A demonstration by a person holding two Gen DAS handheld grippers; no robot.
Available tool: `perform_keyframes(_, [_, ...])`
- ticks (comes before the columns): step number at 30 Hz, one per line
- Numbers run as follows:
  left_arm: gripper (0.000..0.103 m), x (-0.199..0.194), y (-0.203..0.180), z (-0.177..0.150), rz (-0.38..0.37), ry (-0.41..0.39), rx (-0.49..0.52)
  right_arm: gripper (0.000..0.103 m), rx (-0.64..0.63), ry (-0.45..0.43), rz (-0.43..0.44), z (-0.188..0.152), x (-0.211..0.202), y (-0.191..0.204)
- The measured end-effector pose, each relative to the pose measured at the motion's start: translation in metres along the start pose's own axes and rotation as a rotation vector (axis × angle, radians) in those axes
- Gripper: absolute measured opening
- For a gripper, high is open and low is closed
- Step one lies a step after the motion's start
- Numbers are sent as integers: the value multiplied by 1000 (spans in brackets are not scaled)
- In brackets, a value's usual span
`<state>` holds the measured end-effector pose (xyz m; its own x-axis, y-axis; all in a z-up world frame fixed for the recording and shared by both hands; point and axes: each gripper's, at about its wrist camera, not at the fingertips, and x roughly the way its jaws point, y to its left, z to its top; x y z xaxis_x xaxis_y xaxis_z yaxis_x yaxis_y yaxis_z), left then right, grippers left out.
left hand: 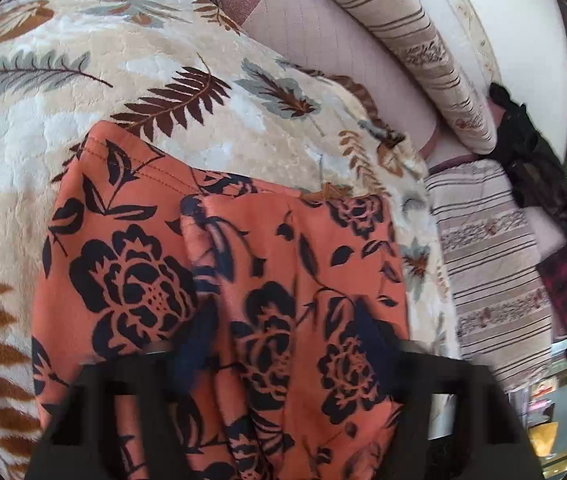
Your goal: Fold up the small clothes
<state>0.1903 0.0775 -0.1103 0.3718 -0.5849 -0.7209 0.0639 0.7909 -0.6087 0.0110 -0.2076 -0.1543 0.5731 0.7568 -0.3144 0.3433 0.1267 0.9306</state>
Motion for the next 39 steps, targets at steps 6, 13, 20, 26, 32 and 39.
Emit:
perform_keyframes(6, [15,5,6,5,34,38,2,23,-71,24,-59,4,12,11])
perform_keyframes(13, [61,2,19,10,26,-14,-50,26,-66,25,-66,4,15,1])
perform_keyframes(20, [10,-13,-6,24,25,-28,80,13,-229,44,-107,-3,25,53])
perform_keyframes(26, [11,-72,-21,57,18,-132,231,13,-253,73,29,-17,48,97])
perform_keyframes(32, [12,-15,56,51,177,10,141,13,-216,196,-84,-34,118,50])
perform_keyframes(39, [11,-51,34,42,90,-99,188,12,-280,210,-130,-42,123,52])
